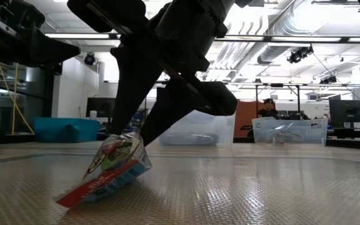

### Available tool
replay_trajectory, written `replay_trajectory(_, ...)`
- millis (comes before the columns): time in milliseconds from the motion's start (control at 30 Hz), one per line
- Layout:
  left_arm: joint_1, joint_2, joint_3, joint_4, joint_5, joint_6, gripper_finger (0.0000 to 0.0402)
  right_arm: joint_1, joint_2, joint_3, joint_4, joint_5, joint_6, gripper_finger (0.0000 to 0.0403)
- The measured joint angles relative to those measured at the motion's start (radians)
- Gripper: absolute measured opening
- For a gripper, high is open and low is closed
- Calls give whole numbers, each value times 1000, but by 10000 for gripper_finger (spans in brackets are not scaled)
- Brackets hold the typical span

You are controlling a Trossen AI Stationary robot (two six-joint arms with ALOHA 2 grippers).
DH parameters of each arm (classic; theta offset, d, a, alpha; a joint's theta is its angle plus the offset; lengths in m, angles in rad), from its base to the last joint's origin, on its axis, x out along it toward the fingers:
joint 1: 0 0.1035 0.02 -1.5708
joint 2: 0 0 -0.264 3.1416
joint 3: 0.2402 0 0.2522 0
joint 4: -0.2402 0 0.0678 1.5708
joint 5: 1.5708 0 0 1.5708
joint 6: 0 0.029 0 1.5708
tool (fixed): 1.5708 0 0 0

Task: Pick and place Granola Bars by type
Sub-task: Put the red granola bar in the right transparent bin

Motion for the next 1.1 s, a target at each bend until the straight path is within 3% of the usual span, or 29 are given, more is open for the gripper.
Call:
replay_trajectory(300,0,0,0,0,0,0,1,0,0,0,0,0,-23,78)
replay_trajectory(600,0,0,0,0,0,0,1,-4,0,0,9,-9,-50,6)
replay_trajectory(1100,0,0,0,0,0,0,1,-7,-3,1,56,-21,-117,0)
